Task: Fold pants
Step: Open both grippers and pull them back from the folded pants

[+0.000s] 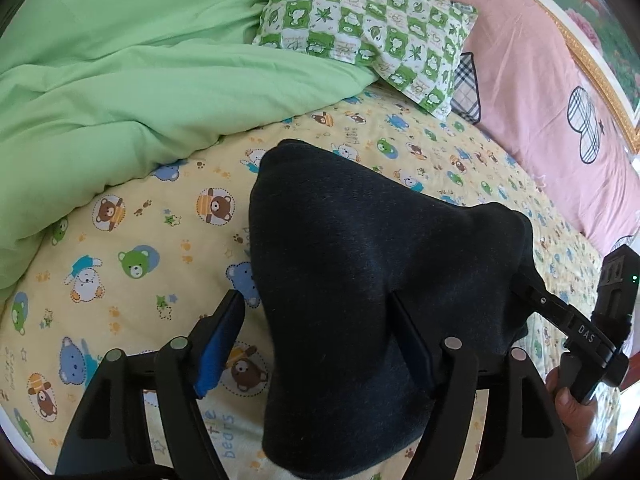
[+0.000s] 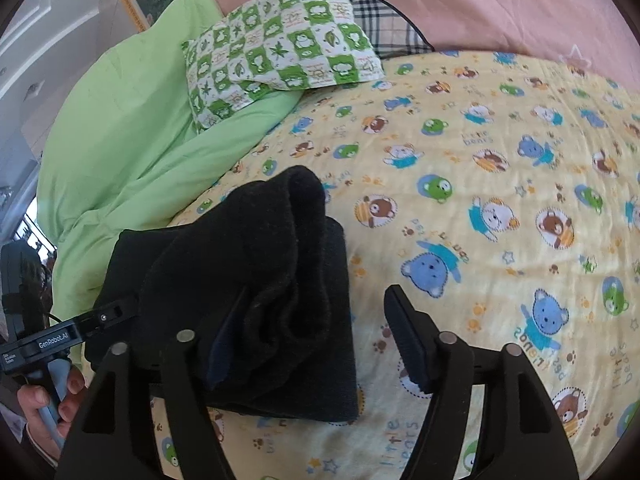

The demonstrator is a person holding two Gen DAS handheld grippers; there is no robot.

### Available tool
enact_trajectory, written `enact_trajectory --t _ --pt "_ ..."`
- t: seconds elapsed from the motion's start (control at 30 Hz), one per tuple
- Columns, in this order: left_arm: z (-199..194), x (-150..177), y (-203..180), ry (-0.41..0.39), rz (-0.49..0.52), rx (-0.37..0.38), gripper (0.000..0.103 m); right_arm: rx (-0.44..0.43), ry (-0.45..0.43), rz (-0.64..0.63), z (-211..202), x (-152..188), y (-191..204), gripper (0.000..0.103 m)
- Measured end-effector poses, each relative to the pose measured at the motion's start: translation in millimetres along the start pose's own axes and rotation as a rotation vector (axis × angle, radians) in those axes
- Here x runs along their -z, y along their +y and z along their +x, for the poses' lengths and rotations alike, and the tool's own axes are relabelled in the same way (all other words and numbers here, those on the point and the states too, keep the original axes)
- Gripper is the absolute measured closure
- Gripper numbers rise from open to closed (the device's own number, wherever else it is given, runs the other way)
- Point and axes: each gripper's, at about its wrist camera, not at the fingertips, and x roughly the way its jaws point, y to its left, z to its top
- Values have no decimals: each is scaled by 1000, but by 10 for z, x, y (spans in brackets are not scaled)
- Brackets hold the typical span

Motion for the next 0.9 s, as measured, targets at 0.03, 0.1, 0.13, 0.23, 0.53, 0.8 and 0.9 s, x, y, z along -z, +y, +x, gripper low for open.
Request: enact_trajectory --t 0.03,0.1,0.13,0.23,0.53,0.8,0.9 --pt "-25 8 -5 -6 9 -6 27 -6 0 12 -6 8 -27 30" --pt "-59 26 -18 -12 26 -26 25 -20 -2 41 -34 28 -77 30" --pt "-75 39 -29 -12 37 -34 25 -20 -2 47 -45 33 -82 30" --pt "-136 87 -49 -15 56 -48 25 -3 -5 45 -93 56 -64 30" --pt "-256 219 -137 -31 124 -98 23 -60 -27 60 -300 108 -27 28" --pt "-391 350 -236 -49 181 -139 22 -67 -48 -73 -495 169 314 17" --pt "-451 405 -261 -60 201 -158 22 -62 -47 -120 -532 219 424 15"
